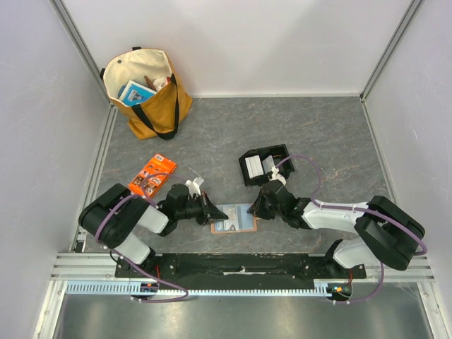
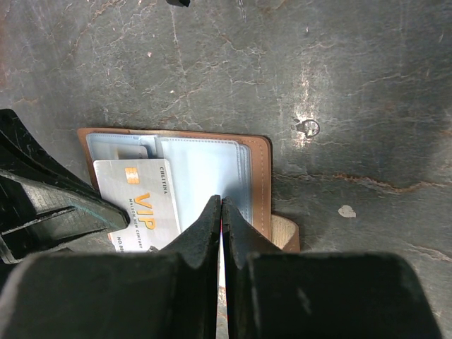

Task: Put the credit cards into the card holder
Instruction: Insert the credit card into the card holder.

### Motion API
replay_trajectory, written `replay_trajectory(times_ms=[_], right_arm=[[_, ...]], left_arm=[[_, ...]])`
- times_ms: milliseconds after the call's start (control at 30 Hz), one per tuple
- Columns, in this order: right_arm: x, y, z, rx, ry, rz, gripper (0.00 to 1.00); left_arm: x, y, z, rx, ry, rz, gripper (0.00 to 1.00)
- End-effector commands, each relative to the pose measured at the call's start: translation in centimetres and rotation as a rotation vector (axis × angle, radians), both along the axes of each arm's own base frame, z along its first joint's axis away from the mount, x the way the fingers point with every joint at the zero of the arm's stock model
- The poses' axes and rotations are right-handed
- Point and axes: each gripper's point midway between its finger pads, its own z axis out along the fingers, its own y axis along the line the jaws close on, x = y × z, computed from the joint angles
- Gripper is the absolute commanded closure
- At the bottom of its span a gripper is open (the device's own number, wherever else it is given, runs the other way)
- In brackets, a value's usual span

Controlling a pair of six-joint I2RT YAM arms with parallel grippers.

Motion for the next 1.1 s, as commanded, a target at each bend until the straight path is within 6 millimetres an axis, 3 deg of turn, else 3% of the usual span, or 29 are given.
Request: replay_trajectory(times_ms=[0, 433, 867, 1067], right_arm=[[-0.9, -2.5, -2.6, -0.137, 0.051, -0.023, 0.92], [-0.9, -2.4, -2.7, -0.136, 0.056, -0.016, 0.9], [-1.0, -2.4, -2.7, -0.131, 0.059, -0.019, 0.88], [-0.9, -2.4, -2.3, -0.12, 0.047, -0.02, 0.87]], left_arm=[[1.0, -0.5, 0.2, 0.016, -0.087, 0.005, 0.98], [2.8, 0.0, -0.9, 0.181, -0.154, -0.022, 0.98], [0.3, -0.5, -1.9, 0.146, -0.108, -0.025, 0.98], [0.5, 0.0, -2.2, 0.168, -0.113, 0.033, 0.98]])
